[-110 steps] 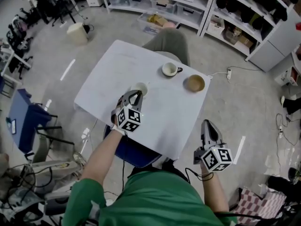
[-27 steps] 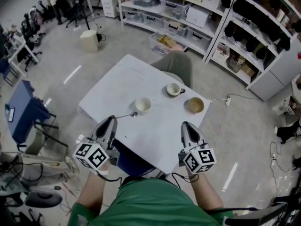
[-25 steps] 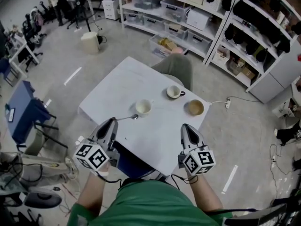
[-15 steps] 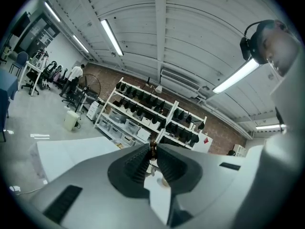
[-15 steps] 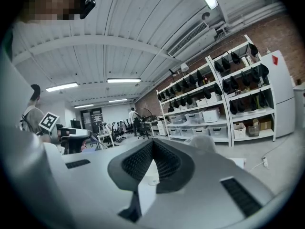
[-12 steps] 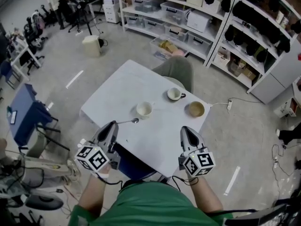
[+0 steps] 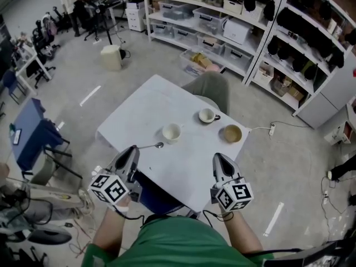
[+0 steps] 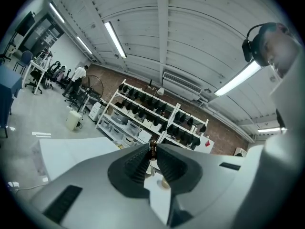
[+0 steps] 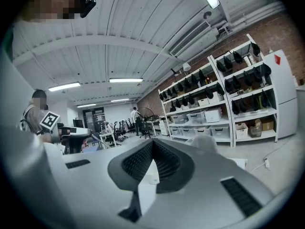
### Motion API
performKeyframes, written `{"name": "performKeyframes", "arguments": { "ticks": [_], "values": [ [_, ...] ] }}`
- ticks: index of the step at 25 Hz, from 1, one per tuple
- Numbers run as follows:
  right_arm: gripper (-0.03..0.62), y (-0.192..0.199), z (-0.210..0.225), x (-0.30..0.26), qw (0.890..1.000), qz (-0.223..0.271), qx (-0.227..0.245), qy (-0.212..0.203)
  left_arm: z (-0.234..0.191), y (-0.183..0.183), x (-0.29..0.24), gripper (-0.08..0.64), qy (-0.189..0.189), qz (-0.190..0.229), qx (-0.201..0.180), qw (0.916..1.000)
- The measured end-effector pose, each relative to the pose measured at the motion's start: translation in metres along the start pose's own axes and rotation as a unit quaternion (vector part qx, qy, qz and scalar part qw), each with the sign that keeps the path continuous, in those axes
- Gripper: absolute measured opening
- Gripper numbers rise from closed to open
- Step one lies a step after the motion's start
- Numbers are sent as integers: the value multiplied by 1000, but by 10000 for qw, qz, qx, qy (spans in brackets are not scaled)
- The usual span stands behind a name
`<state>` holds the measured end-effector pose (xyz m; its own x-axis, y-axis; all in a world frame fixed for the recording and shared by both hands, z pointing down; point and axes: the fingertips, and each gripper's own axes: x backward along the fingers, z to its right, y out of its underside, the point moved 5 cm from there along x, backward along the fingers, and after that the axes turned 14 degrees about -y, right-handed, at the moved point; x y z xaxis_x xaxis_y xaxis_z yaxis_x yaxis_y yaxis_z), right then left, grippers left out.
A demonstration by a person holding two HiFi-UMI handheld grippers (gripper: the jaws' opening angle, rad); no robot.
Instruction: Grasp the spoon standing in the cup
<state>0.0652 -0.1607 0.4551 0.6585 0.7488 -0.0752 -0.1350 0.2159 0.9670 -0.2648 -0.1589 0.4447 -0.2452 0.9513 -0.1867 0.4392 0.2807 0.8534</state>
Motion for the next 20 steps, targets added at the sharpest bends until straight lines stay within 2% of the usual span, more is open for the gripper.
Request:
{"name": "performKeyframes", "arguments": {
  "ticks": [20],
  "values": [
    [21,-13,21,21,9998,27,31,-192,31,3,3,58,-130,168,-34,9998]
  ]
}}
